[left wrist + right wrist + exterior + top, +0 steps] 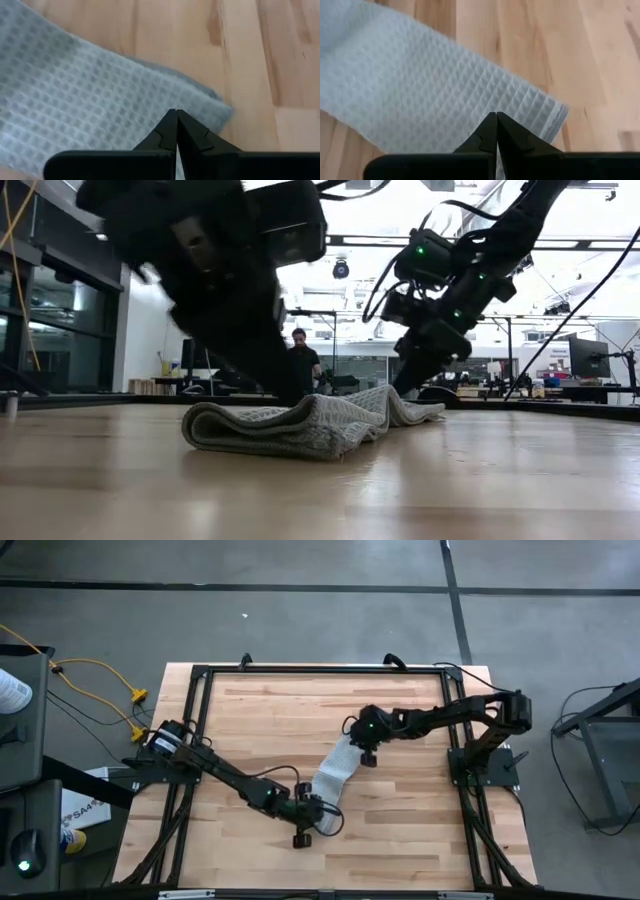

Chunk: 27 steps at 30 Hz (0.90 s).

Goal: Fold microfiber towels
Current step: Fold the gray towel on the table

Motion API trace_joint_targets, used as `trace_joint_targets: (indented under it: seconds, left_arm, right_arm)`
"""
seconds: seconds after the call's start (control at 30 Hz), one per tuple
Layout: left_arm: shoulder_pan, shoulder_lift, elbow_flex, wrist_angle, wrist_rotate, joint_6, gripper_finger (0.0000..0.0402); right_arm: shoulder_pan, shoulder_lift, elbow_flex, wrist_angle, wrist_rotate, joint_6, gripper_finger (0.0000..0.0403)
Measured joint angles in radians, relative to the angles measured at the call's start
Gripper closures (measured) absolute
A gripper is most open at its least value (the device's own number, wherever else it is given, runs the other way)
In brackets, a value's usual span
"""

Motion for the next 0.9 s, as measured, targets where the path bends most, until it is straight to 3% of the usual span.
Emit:
trace_joint_targets:
  seconds: [0.43,0.9]
  left_arm:
    - [0.019,-0.002,0.01,-0.014,0.023,-0.008,0.0401]
    - [0.02,0.067,0.013,0.017,0.088,-0.061,0.0401]
  right_arm:
    - [0.027,-0.001,0.001,-0.099,-0.026,0.052,0.0401]
    - [0.026,0.084,0.006,-0.009,0.014,0.036,0.0401]
